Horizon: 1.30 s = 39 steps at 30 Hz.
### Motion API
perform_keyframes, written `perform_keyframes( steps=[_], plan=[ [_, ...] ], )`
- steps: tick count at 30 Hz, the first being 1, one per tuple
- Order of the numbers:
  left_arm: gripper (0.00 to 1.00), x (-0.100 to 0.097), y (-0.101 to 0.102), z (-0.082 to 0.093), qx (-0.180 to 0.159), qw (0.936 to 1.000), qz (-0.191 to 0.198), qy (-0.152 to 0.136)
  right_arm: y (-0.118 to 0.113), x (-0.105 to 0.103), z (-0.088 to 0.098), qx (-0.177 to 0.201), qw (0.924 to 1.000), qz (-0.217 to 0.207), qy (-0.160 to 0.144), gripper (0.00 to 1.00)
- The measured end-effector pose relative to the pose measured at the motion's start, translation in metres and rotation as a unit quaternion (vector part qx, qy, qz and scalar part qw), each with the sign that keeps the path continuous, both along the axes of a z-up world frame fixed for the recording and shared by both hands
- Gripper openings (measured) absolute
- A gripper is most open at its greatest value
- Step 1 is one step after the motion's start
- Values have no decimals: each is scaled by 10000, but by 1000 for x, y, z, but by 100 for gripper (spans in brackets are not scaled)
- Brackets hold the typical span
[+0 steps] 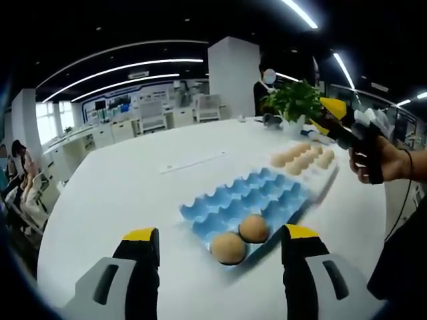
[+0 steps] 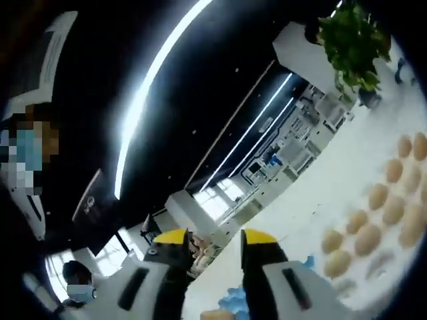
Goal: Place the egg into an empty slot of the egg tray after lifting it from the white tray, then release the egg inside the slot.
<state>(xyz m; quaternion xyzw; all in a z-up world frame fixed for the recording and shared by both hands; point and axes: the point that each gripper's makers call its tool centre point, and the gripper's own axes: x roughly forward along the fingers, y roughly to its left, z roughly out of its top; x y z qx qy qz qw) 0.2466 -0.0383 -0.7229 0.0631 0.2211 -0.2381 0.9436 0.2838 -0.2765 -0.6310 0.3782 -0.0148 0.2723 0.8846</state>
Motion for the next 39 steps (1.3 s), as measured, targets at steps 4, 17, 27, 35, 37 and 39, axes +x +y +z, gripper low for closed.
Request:
perform_keyframes(
  steps=[4, 17, 27, 35, 37, 39],
  plan=[
    [74, 0, 1, -1, -3, 10000, 8, 12, -54, 13, -32, -1046, 9904, -799, 419, 30],
    [73, 1, 1, -1, -28, 10000, 11, 8, -140, 11, -125, -4584, 8582, -1169, 1989, 29],
    [73, 1, 5, -3, -8, 10000, 42, 34, -143, 19, -152, -4835, 8398, -997, 2261, 27],
    [72, 1, 1, -5, -13, 10000, -22, 49, -141, 18, -153, -5109, 8298, -746, 2119, 28],
    [72, 1, 0, -5, -29, 10000, -23, 50, -142, 18, -153, -5096, 8292, -728, 2180, 27],
    [72, 1, 0, -5, -34, 10000, -24, 50, -143, 18, -154, -4919, 8354, -764, 2331, 27]
  ],
)
